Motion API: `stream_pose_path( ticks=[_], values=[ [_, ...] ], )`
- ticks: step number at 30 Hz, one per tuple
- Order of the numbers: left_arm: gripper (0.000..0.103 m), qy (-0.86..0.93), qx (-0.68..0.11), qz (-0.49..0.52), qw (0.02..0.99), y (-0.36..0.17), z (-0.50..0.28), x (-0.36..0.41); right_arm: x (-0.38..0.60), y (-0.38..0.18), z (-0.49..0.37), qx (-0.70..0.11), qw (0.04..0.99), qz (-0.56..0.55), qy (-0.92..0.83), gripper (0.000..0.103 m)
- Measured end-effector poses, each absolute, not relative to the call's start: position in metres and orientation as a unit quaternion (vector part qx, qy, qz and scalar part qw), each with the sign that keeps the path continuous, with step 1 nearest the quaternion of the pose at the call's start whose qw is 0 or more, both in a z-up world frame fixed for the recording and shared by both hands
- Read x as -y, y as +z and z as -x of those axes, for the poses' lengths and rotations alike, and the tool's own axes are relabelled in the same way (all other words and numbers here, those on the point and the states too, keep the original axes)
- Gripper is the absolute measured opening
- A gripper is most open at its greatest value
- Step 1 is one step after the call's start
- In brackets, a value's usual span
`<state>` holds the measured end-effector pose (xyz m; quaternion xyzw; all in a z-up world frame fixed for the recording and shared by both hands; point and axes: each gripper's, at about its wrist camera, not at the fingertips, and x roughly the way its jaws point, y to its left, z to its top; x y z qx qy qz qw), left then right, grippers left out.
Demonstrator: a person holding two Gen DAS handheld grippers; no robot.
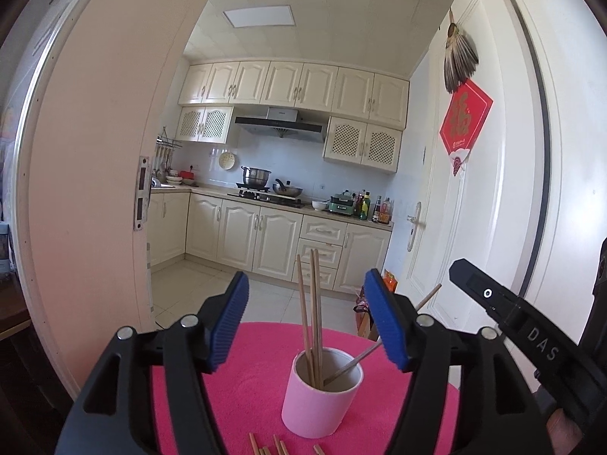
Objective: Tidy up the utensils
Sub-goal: 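Open the left tool into the cup while the right tool releases its chopstick, then return both open tools to the remaining chopsticks on the table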
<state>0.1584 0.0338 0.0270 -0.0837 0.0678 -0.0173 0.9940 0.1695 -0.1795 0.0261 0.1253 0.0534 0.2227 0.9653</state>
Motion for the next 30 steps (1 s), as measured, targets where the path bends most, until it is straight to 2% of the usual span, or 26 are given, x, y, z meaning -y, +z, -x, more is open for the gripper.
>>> stream_pose_path(
  ticks=[4, 5, 7, 8, 9, 17, 24, 30],
  values=[
    [0.064, -0.011, -0.098, 0.074, 0.992, 0.023, -0.143, -0.035, 0.186, 0.021, -0.155, -0.070, 0.966, -0.126, 0.214, 0.008],
    [0.064, -0.011, -0.107, 0.071, 0.992, 0.022, -0.141, -0.034, 0.188, 0.019, -0.151, -0.075, 0.966, -0.127, 0.212, 0.013],
    [0.064, -0.017, -0.135, 0.067, 0.988, 0.016, -0.138, -0.035, 0.191, 0.015, -0.144, -0.079, 0.967, -0.127, 0.207, 0.032],
    [0.064, -0.025, -0.156, 0.069, 0.985, 0.012, -0.138, -0.036, 0.192, 0.014, -0.140, -0.080, 0.967, -0.126, 0.206, 0.048],
    [0.064, -0.031, -0.177, 0.074, 0.981, 0.007, -0.139, -0.038, 0.193, 0.012, -0.136, -0.081, 0.968, -0.123, 0.205, 0.050],
    [0.064, -0.058, -0.375, 0.130, 0.916, -0.059, -0.159, -0.065, 0.193, -0.007, -0.127, -0.142, 0.966, -0.100, 0.191, 0.051],
    [0.064, -0.018, -0.510, 0.077, 0.856, -0.118, -0.167, -0.070, 0.179, -0.043, -0.149, -0.273, 0.942, -0.057, 0.189, 0.053],
    [0.064, -0.011, -0.546, 0.072, 0.834, -0.138, -0.169, -0.069, 0.166, -0.073, -0.159, -0.353, 0.915, -0.024, 0.193, 0.053]
  ],
)
